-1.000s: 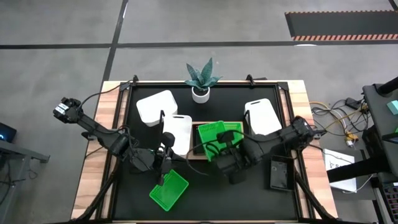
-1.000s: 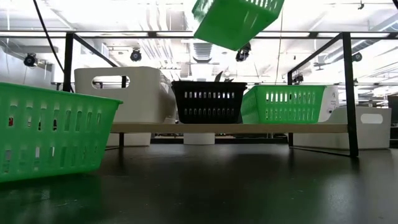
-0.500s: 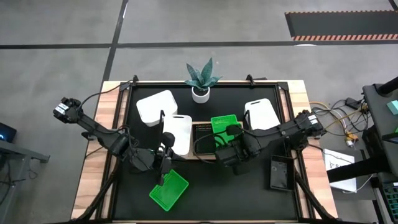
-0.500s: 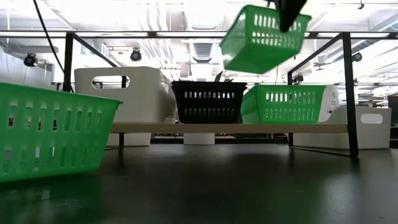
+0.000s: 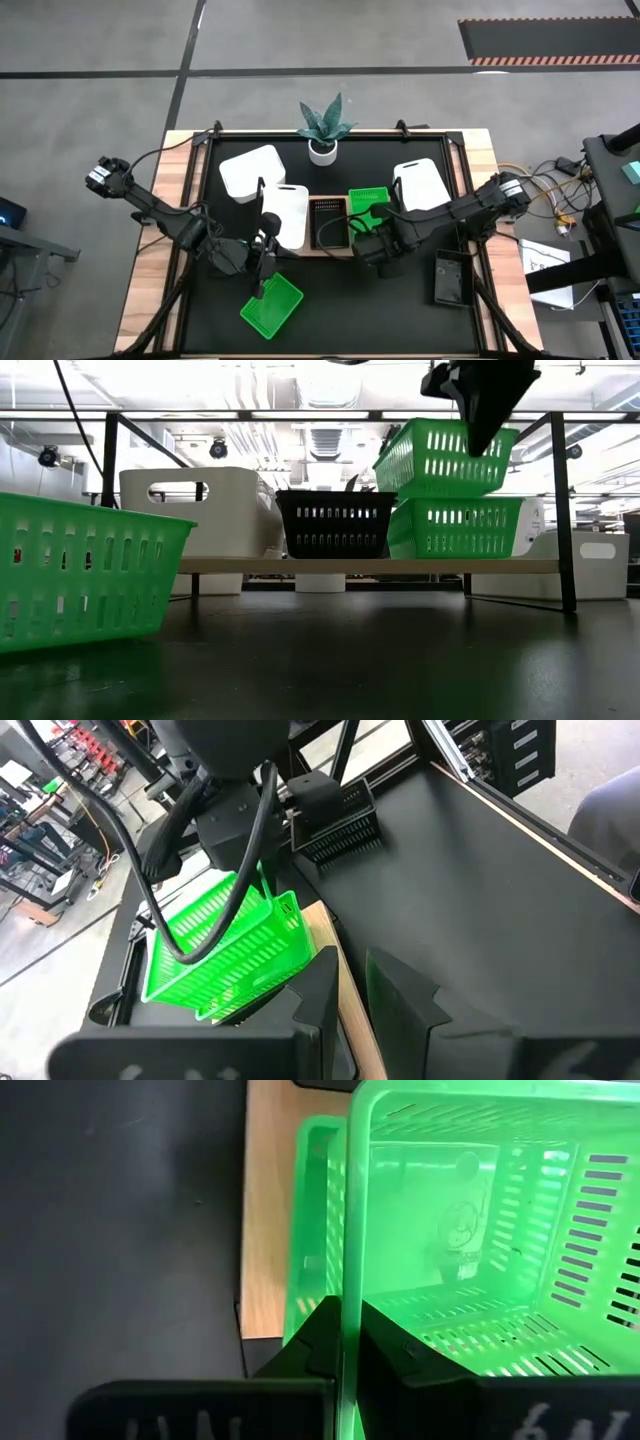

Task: Stack baskets on shelf by color
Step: Stack the right green bin on top of the other green bin on the shelf

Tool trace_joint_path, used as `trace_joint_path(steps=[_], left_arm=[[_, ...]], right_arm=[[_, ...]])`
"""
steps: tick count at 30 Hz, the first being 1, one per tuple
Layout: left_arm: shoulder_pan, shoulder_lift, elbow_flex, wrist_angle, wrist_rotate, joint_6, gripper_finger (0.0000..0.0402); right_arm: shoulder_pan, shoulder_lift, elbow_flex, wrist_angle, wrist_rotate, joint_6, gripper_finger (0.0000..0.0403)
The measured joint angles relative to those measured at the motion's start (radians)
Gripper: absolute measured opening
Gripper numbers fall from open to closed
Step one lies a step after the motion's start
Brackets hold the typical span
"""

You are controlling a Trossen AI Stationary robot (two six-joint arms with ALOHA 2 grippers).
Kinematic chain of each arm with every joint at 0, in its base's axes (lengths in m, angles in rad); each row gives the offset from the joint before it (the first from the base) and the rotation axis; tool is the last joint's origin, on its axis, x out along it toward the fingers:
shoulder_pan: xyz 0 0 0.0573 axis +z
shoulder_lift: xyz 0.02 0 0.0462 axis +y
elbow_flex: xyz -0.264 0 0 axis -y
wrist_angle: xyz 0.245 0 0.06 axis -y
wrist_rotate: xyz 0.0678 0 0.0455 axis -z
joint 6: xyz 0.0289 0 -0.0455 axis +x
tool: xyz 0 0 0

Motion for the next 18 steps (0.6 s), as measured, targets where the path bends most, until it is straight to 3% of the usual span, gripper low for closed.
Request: trace_joint_path(steps=[18], left_arm=[[0.000, 0.000, 0.000, 0.001, 0.000, 0.001, 0.0040]], right_arm=[[-0.015, 0.006, -0.025, 0.033, -0.028, 0.057, 0.0008]])
